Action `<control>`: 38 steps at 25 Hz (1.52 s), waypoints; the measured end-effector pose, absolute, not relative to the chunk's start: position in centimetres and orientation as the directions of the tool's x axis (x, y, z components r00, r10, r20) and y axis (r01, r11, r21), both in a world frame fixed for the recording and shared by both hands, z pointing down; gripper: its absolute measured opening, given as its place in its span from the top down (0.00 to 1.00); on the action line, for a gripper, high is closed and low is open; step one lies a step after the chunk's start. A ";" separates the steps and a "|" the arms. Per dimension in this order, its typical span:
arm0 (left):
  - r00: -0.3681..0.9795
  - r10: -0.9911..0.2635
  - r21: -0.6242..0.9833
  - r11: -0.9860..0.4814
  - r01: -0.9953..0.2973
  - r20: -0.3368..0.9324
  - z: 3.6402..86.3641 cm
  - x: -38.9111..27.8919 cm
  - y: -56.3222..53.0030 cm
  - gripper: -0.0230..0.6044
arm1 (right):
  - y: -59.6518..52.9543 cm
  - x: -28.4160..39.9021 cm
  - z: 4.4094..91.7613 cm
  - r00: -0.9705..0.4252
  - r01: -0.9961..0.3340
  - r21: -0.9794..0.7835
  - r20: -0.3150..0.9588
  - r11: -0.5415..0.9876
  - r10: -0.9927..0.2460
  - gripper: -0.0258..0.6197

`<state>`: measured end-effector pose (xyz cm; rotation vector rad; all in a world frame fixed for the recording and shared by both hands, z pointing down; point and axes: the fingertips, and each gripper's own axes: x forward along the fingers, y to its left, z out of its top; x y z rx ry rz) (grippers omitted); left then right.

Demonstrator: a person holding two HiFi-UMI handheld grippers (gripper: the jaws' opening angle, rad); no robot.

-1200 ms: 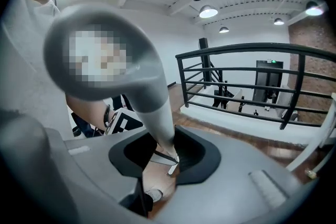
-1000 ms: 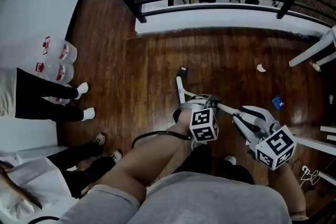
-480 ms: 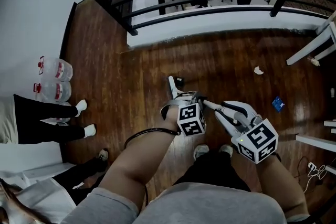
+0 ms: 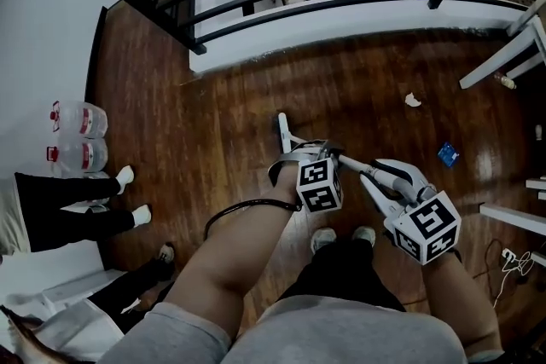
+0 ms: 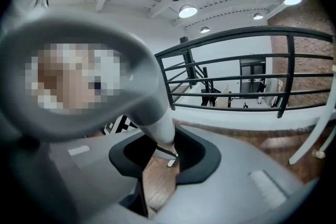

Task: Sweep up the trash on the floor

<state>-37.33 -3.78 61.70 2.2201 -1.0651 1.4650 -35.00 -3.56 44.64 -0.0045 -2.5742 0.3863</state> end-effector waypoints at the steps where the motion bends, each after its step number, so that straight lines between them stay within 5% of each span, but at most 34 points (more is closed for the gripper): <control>1: 0.227 -0.425 -0.156 -0.695 -0.702 0.876 61.7 -36.8 -4.1 0.83 | -3.9 -34.6 44.7 -0.856 -0.084 -0.273 0.512 0.958 0.070 0.80; 10: 0.342 -0.411 -0.120 -0.769 -0.628 0.845 60.6 -28.9 -6.5 0.83 | -6.0 -27.6 43.3 -0.829 -0.206 -0.256 0.559 0.944 -0.029 0.80; 23: 0.562 -0.308 -0.050 -0.903 -0.426 0.767 56.9 -7.8 -6.7 0.83 | -6.3 -9.5 39.2 -0.735 -0.432 -0.189 0.640 0.882 -0.223 0.80; 38: 0.611 -0.220 -0.062 -0.961 -0.269 0.761 55.3 7.1 -6.3 0.83 | -6.3 4.7 37.5 -0.691 -0.558 -0.174 0.639 0.812 -0.338 0.80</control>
